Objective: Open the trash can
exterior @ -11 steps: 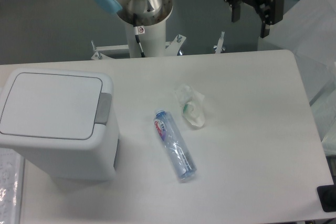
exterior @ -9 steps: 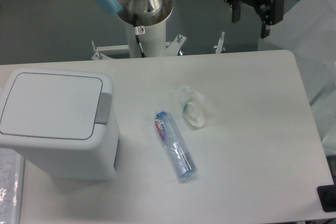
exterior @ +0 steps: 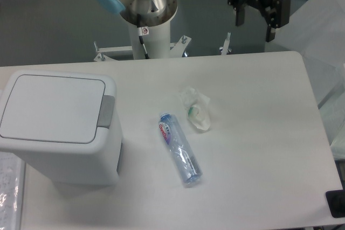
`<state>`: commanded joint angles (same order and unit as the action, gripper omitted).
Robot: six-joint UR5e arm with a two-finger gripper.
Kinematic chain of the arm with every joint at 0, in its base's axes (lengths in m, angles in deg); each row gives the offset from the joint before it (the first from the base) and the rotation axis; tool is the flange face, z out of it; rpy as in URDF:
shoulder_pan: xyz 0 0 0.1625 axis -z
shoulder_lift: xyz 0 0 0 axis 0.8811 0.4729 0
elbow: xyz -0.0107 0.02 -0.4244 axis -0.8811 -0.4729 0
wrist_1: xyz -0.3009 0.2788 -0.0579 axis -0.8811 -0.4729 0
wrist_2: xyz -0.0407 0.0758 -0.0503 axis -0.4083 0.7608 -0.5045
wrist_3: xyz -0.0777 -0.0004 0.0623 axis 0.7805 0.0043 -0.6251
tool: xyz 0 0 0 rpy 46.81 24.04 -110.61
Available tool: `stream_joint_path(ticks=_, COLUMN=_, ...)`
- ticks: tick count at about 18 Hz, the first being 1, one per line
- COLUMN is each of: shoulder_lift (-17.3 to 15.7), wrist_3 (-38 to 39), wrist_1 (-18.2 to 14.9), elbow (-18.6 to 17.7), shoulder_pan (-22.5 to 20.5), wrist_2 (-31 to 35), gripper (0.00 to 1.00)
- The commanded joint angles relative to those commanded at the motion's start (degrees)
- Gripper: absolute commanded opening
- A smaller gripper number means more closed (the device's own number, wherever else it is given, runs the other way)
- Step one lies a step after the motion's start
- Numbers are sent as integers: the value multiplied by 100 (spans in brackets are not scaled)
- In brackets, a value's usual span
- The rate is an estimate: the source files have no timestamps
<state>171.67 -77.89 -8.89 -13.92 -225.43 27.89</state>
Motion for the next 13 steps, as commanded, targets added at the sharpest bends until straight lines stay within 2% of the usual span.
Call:
stream_joint_path(ticks=3, shoulder_lift=52, wrist_3=475, wrist_1=87, elbow=0, shoulder_pan=236, wrist_2=-62, gripper=100)
stream_joint_path(ticks=7, shoulder_lift=88, wrist_3=1484, wrist_1=579, elbow=-97, shoulder_pan=623, wrist_2=-62, gripper=100)
stream_joint_path(ticks=13, shoulder_lift=465, wrist_3=2645, wrist_1=1256, elbow=-53, shoulder_pan=1388, wrist_2=-62, gripper=100)
